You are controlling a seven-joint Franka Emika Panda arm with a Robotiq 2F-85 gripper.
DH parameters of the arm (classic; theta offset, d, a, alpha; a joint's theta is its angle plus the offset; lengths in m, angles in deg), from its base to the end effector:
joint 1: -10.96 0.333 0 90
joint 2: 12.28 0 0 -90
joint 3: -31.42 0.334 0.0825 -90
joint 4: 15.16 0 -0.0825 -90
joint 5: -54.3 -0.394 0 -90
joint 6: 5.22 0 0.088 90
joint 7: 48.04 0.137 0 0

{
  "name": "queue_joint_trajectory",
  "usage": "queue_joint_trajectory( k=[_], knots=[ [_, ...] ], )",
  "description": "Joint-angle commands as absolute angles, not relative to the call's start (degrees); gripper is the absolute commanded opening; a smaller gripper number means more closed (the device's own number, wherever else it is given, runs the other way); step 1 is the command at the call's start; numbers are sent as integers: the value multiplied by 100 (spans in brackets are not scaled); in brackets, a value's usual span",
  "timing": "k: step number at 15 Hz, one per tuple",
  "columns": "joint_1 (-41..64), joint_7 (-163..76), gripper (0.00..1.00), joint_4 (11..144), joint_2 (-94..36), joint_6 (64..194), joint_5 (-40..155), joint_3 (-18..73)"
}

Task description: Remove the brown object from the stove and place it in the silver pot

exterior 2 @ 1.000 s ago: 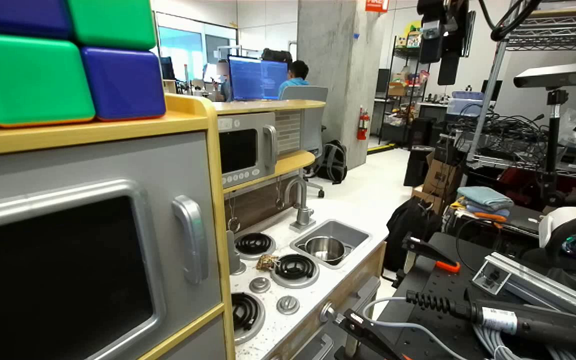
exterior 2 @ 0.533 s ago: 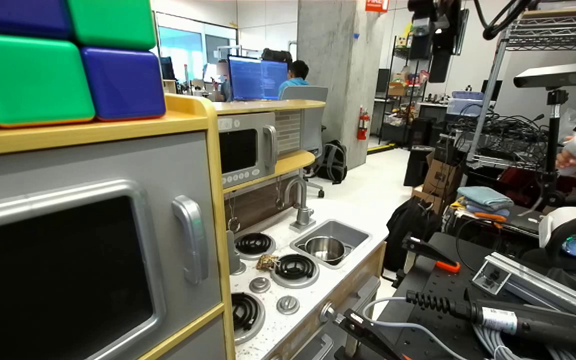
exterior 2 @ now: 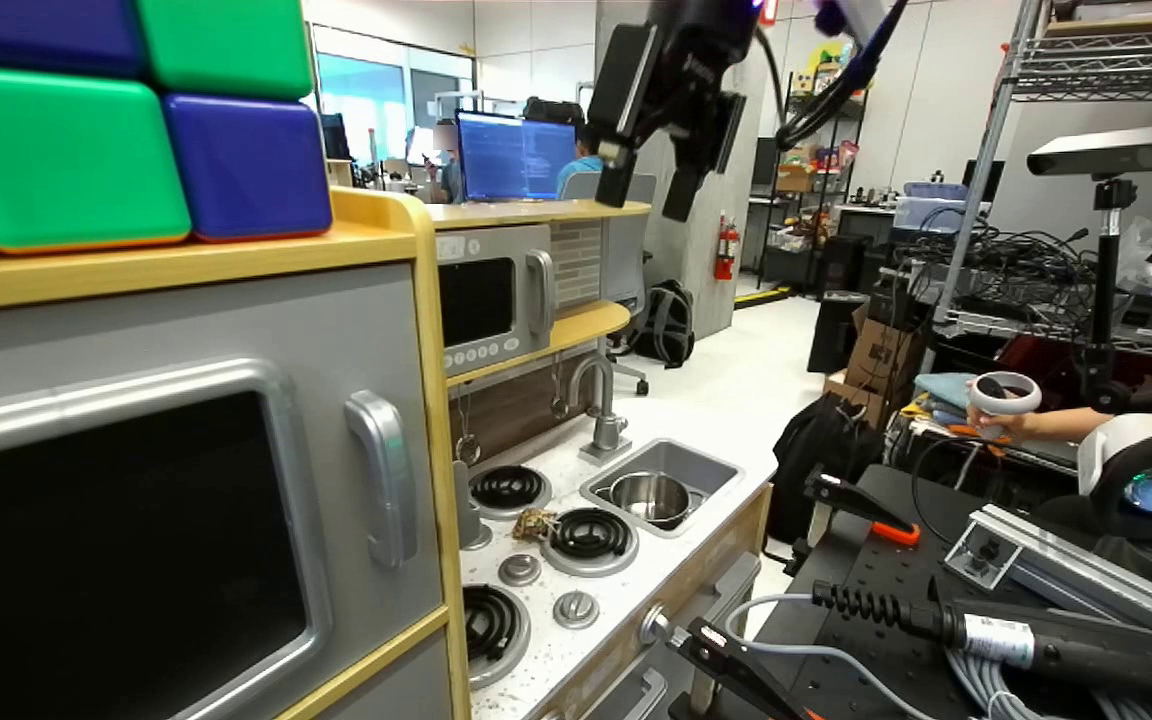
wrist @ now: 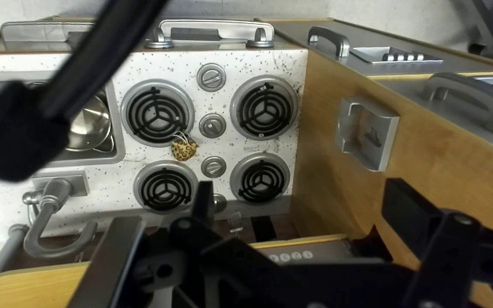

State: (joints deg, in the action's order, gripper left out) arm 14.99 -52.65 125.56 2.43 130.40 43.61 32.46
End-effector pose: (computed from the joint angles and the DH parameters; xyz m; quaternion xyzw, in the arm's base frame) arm 0.4698 0.0478 0.3921 -0.9939 -0.0230 -0.0833 0.0685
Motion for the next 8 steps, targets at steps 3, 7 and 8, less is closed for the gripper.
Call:
queue_joint_trajectory(
  k=[3, 7, 8],
  knots=[
    [1378, -4878, 100, 11121, -2002, 13541, 4706, 3275],
    [1374, -4490, 100, 10121, -3442, 13911, 5221, 3129],
    [1390, -4445, 100, 9945, -3676, 13967, 5313, 3088]
  ],
)
